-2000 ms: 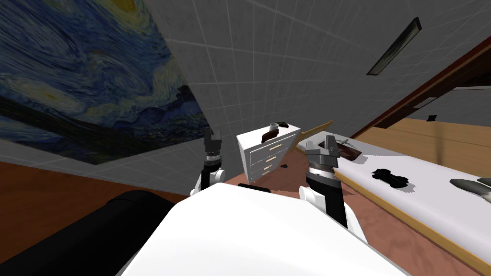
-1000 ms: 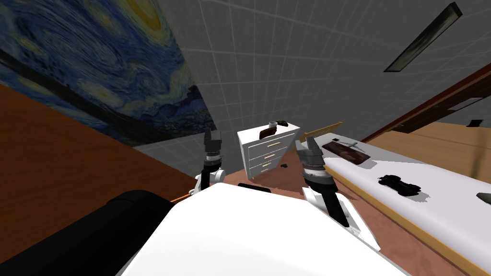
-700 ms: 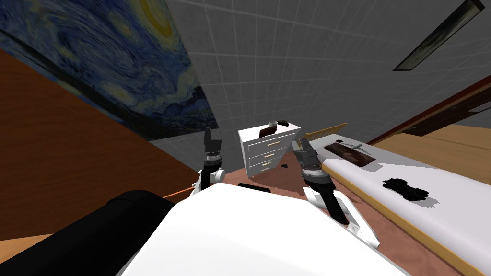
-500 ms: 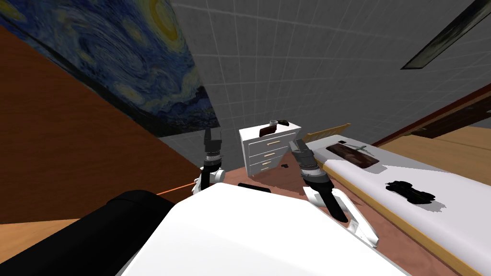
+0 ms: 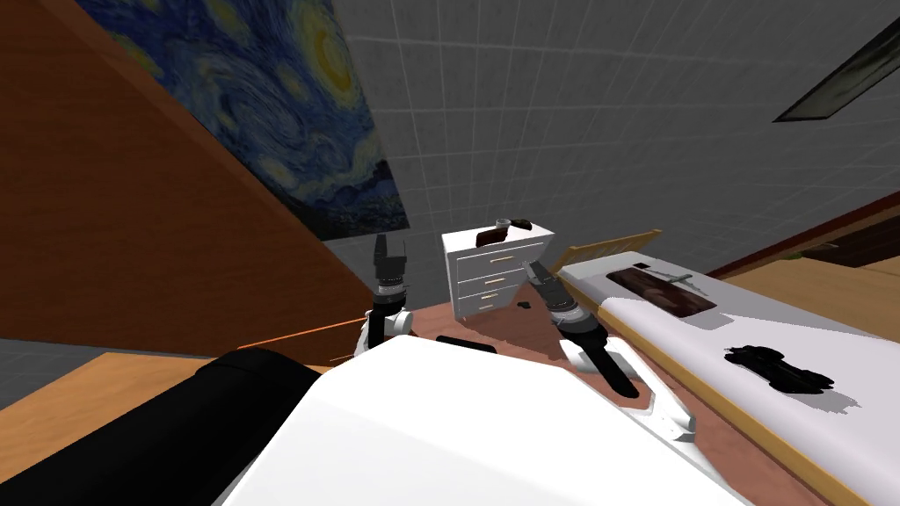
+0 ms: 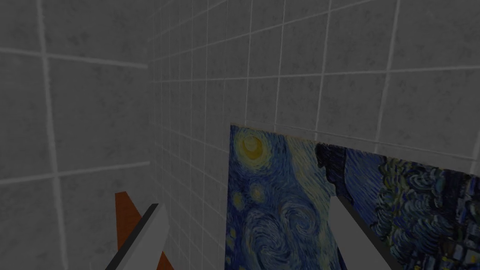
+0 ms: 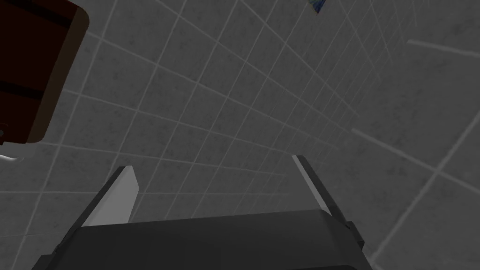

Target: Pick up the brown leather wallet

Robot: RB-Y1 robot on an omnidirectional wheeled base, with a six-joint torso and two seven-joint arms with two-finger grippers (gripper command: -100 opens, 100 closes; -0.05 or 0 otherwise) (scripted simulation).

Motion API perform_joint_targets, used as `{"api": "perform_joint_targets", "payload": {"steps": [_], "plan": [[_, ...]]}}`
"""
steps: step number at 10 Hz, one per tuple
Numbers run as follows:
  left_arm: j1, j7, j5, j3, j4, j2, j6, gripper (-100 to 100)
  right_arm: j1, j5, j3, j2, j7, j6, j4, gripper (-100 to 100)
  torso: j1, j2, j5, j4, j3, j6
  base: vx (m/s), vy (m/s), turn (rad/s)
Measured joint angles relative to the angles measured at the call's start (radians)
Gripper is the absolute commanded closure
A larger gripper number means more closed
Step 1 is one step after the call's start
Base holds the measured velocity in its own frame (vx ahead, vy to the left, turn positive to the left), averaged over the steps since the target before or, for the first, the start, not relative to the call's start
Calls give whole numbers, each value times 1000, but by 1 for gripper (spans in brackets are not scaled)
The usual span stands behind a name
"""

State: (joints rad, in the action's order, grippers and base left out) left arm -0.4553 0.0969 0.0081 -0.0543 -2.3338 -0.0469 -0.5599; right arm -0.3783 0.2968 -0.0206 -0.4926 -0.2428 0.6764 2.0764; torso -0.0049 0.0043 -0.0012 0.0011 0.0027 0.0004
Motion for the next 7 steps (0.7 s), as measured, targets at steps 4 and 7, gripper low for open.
{"api": "perform_joint_targets", "payload": {"steps": [4,7], "plan": [[0,0,0,0,0,0,0,0,50,60,-24,-102,-3,78,-87,-100,0,0,0,0,0,0,-85,-53,180],[0,0,0,0,0,0,0,0,97,114,-45,-187,-9,130,-151,-100,1,-1,0,0,-1,-1,-71,-41,153]]}}
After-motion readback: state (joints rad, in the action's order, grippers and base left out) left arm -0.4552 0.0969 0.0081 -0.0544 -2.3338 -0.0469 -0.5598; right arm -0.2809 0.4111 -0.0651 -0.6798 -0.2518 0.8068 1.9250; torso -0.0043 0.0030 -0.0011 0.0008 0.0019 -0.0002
